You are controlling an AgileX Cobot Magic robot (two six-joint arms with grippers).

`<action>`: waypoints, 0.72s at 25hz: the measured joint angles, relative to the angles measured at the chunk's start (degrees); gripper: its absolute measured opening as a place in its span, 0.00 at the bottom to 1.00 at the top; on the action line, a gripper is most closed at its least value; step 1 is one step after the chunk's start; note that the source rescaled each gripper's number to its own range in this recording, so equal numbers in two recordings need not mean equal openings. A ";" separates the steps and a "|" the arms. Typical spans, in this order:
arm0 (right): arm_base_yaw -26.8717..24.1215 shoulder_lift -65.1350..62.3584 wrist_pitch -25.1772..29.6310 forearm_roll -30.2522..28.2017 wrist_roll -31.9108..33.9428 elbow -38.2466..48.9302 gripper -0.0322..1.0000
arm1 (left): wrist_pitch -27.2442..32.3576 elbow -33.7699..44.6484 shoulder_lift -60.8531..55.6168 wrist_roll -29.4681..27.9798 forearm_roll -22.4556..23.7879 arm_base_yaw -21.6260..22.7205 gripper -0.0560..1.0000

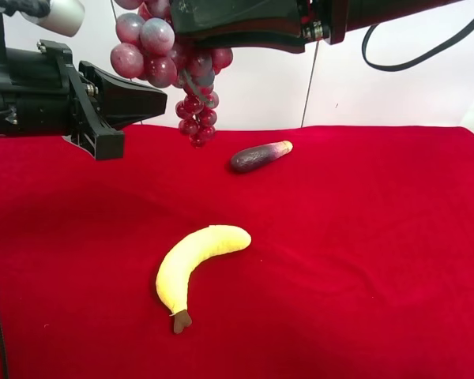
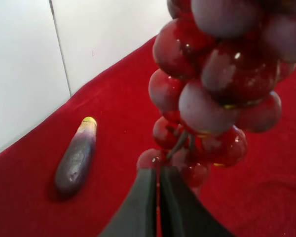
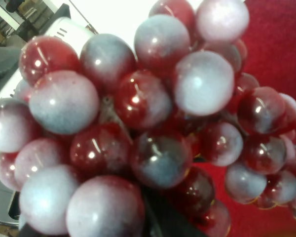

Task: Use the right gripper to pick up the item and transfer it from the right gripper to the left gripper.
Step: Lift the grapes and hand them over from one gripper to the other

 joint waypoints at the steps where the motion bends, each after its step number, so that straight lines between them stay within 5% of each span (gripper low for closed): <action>1: 0.00 0.00 -0.04 0.00 0.00 0.00 0.06 | 0.41 0.00 0.00 0.00 0.00 0.00 0.05; 7: 0.00 0.00 -0.13 -0.17 -0.05 0.00 0.06 | 1.65 0.00 0.00 0.00 0.00 0.00 0.15; 18: 0.23 0.00 -0.31 -0.17 -0.05 0.00 0.06 | 5.41 0.00 0.00 0.00 0.00 0.00 0.89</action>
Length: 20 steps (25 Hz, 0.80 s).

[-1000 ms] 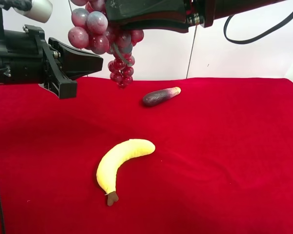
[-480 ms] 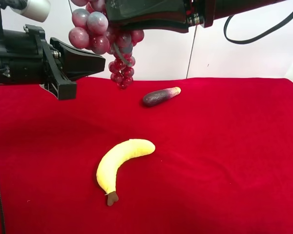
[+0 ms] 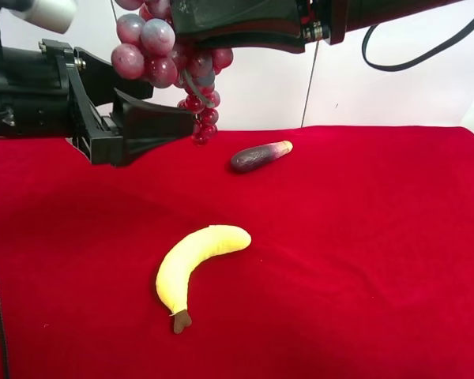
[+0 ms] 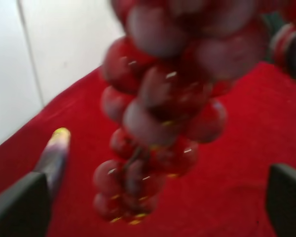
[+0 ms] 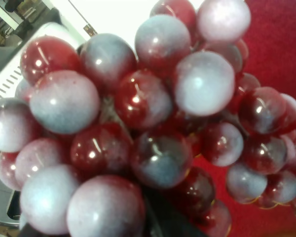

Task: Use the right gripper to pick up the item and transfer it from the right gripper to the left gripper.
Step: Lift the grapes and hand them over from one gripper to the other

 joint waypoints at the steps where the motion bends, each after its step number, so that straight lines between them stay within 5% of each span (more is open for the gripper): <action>1: 0.44 0.00 -0.34 0.00 0.00 0.00 0.06 | 1.17 0.00 0.00 0.00 0.00 0.00 0.91; 12: 9.92 0.00 -10.72 -0.33 -0.36 0.00 0.06 | 2.52 0.00 0.00 -0.52 -0.25 0.00 0.94; 20: 11.09 0.05 -12.16 -0.38 -0.31 0.00 0.06 | 2.65 -0.65 -0.12 -1.46 -0.62 0.00 0.94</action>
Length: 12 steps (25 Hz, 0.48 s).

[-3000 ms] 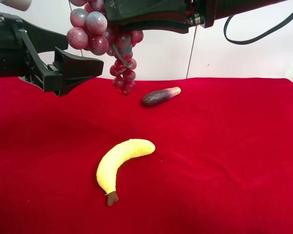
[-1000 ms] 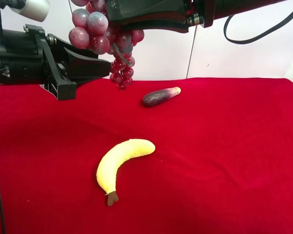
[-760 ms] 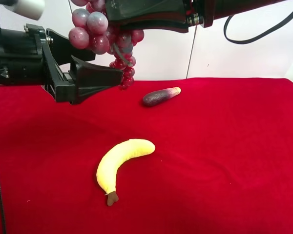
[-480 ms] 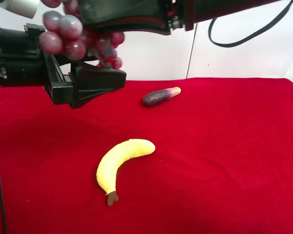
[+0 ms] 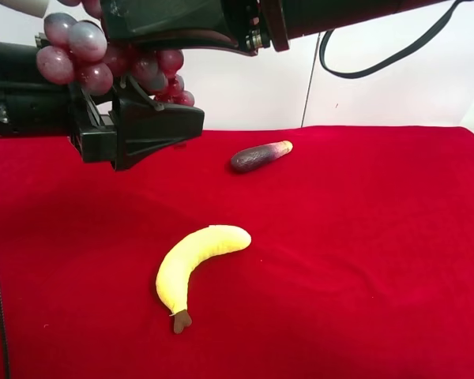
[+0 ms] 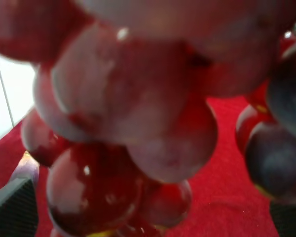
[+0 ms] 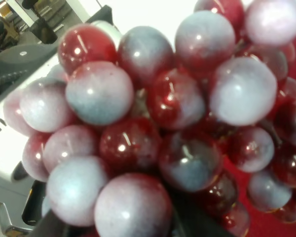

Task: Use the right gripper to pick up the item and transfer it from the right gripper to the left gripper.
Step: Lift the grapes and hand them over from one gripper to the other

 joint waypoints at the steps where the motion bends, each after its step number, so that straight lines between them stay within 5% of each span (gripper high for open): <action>1: 0.00 0.00 0.00 0.05 0.00 0.00 0.06 | 0.00 -0.46 0.00 -0.13 0.05 0.00 0.93; 4: 0.00 0.00 0.00 0.89 0.00 -0.05 0.05 | 0.00 -2.24 0.00 -0.32 0.92 0.00 0.89; 12: 0.00 -0.18 -0.58 2.30 0.00 -0.51 0.05 | 0.18 -4.48 0.19 -1.74 1.92 0.00 0.56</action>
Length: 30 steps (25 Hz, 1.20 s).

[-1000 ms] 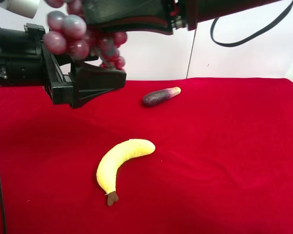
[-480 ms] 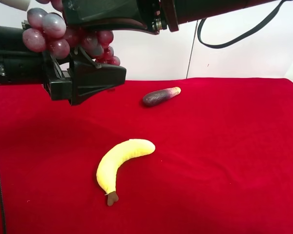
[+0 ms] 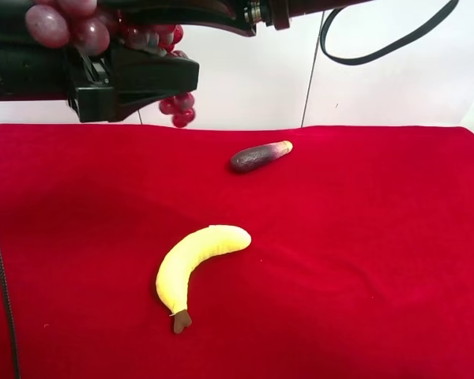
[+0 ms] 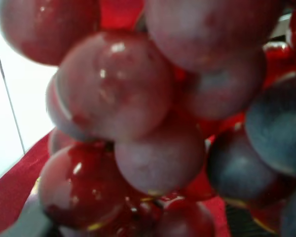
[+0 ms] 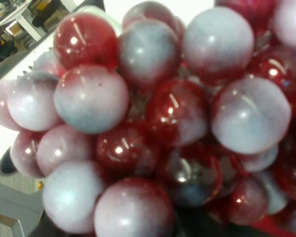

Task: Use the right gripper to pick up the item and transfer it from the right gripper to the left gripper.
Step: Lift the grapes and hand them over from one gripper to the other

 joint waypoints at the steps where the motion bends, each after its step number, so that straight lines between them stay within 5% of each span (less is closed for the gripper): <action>1: 0.00 0.00 0.00 -0.06 0.00 0.00 0.05 | 0.02 0.00 0.00 0.00 0.00 0.00 0.52; 6: 0.22 0.00 0.56 -0.17 0.00 0.00 0.03 | 0.73 -0.10 0.00 -0.43 -0.18 0.00 0.31; 23: 0.38 0.00 -0.06 -0.18 0.00 0.00 0.03 | 0.63 -0.17 0.00 -0.63 -0.58 0.00 0.30; 25: 0.38 0.00 0.21 -0.18 0.00 0.00 0.10 | 0.63 -0.17 0.00 -0.63 -0.58 0.00 0.30; 30: 0.67 0.00 2.26 -0.23 0.00 0.00 0.57 | -0.67 -0.17 0.11 -0.63 -0.58 0.00 0.30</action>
